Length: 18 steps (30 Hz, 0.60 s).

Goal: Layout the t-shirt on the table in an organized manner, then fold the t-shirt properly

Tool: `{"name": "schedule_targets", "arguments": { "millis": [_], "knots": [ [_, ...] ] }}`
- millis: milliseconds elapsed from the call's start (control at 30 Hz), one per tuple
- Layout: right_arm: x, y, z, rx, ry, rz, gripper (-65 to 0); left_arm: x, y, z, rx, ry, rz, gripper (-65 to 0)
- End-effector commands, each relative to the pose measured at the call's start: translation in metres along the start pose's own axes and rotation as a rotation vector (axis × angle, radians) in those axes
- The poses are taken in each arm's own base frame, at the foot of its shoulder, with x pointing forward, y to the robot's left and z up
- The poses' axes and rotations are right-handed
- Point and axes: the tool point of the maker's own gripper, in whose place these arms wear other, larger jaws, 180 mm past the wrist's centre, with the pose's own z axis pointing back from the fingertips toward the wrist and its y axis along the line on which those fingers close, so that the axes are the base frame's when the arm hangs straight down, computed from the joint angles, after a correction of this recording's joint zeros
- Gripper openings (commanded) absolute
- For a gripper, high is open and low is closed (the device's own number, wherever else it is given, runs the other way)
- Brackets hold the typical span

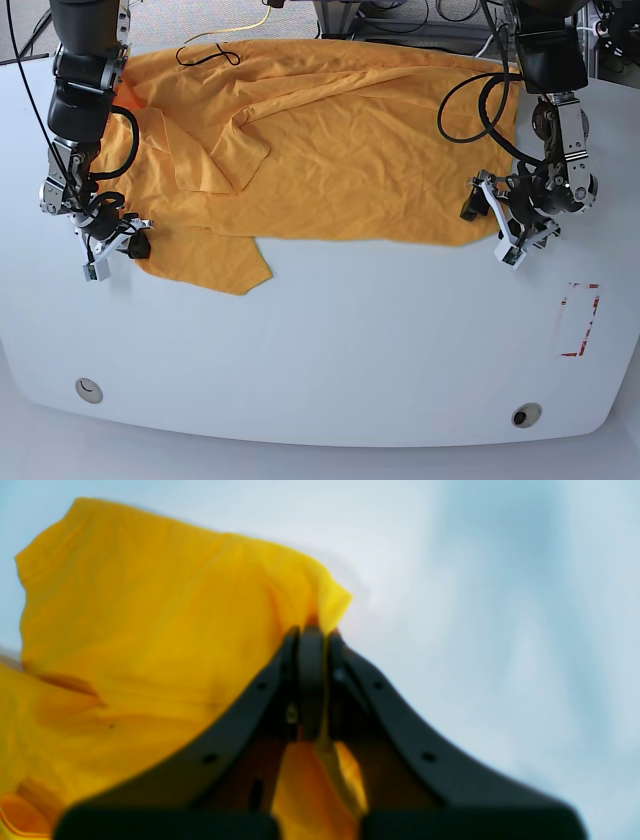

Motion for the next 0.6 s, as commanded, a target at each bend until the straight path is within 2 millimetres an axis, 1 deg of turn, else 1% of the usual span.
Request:
{"name": "schedule_targets", "arguments": {
  "millis": [0,67,167,300,367,567],
  "knots": [
    [-0.004,-0.006,0.003,-0.019,0.054,0.03,-65.0,0.014,0.007,0.005,0.013,-0.039,-0.019,-19.0],
    [-0.004,-0.006,0.003,-0.019,0.054,0.03,-65.0,0.014,0.005,0.004,0.01,-0.035,-0.019,-19.0],
    [-0.003,-0.006,0.003,-0.018,0.05,0.031,-65.0,0.006,0.004,-0.001,-0.001,-0.016,-0.002,-19.0],
    [0.007,-0.003,0.004,-0.017,0.028,0.051,-65.0,0.004,0.007,-0.007,-0.01,-0.003,0.021,-19.0],
    [0.007,-0.003,0.005,-0.018,0.029,0.054,-65.0,0.001,0.008,-0.01,-0.017,0.008,0.035,-19.2],
    [0.006,-0.003,0.005,-0.018,0.04,0.054,-65.0,0.001,0.008,-0.013,-0.022,-0.013,0.047,-19.2]
  ]
}}
